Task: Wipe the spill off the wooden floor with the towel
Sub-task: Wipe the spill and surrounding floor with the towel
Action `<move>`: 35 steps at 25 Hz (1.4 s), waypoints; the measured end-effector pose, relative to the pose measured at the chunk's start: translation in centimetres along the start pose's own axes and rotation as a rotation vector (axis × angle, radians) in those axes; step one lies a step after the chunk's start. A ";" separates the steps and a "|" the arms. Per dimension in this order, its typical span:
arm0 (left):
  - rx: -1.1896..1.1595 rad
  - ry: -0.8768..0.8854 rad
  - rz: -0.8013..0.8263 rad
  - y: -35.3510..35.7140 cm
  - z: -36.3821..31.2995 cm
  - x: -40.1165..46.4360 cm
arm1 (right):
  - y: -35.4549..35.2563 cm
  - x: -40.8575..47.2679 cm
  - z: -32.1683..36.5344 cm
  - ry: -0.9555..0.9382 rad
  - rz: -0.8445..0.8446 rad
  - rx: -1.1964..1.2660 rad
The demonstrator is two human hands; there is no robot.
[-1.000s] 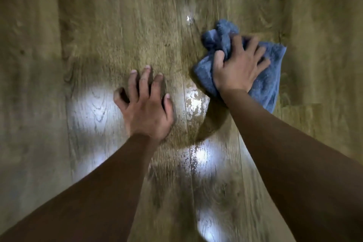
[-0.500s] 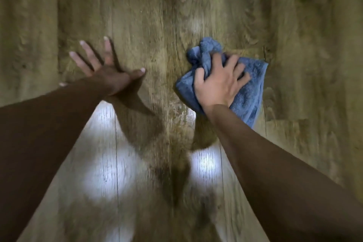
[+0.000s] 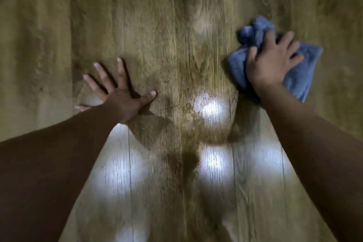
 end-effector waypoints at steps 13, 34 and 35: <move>0.009 -0.042 -0.100 0.5 0.4 0.8 | -0.6 -23.4 8.9 -0.719 0.051 0.113; 0.012 -0.005 -0.124 0.6 0.0 0.1 | -1.4 -9.7 12.3 -0.329 -0.026 0.049; 0.019 0.001 -0.145 0.6 0.0 0.1 | -1.5 -12.6 12.8 -0.384 -0.022 0.094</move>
Point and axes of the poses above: each hand's wrist, its own x-axis towards the middle knuckle, its own y-axis out of the palm, z = x × y, the point moved 4 cm from there along x, towards the middle knuckle, and after that the axes turned 10 degrees about -x, right-handed, at the moved point
